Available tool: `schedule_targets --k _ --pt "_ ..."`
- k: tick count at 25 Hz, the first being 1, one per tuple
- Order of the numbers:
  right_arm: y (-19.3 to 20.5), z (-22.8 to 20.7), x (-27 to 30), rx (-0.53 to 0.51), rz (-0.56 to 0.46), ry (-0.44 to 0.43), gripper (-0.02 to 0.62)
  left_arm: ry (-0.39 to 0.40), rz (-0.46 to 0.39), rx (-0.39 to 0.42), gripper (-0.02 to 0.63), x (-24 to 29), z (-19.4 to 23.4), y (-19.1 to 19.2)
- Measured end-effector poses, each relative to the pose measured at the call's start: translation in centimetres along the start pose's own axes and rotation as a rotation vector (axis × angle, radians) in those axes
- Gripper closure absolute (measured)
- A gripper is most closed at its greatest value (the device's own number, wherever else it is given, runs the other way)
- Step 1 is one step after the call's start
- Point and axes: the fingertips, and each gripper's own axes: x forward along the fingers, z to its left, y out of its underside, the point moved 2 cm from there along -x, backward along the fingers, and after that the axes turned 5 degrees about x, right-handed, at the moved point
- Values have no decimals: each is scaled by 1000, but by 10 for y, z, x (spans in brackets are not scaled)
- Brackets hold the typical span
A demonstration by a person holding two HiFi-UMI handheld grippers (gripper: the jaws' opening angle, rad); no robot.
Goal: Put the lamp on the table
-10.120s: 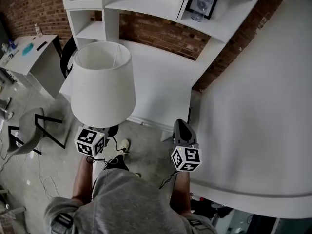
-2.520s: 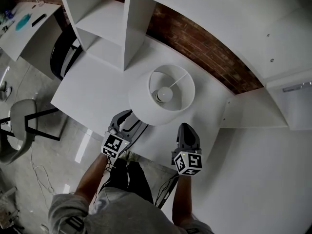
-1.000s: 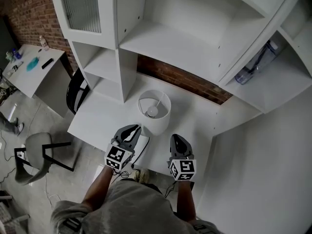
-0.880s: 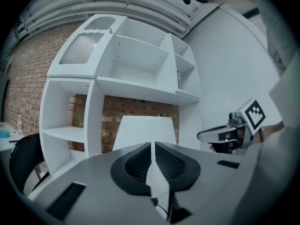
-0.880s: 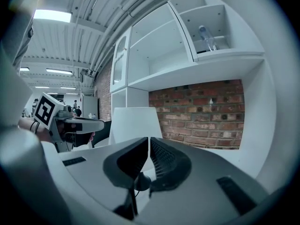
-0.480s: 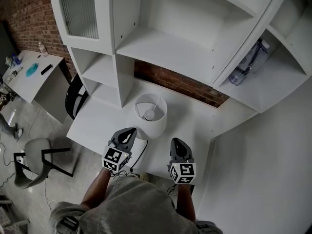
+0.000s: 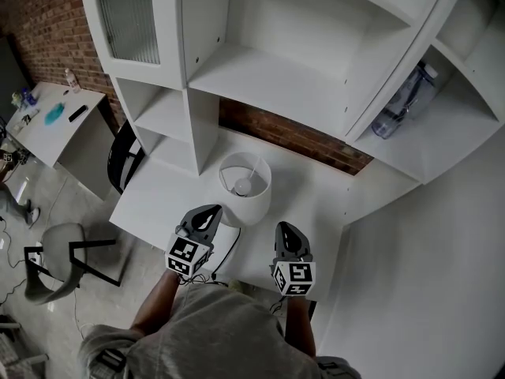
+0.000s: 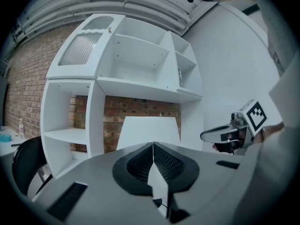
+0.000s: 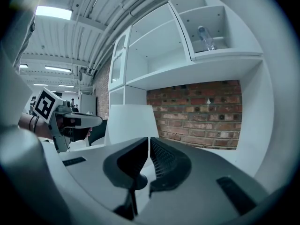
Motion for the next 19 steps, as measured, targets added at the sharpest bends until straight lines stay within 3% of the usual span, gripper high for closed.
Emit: schedule_targets --k 19 --pt "3 -5 0 10 9 -2 565 -10 -16 -27 598 3 2 -4"
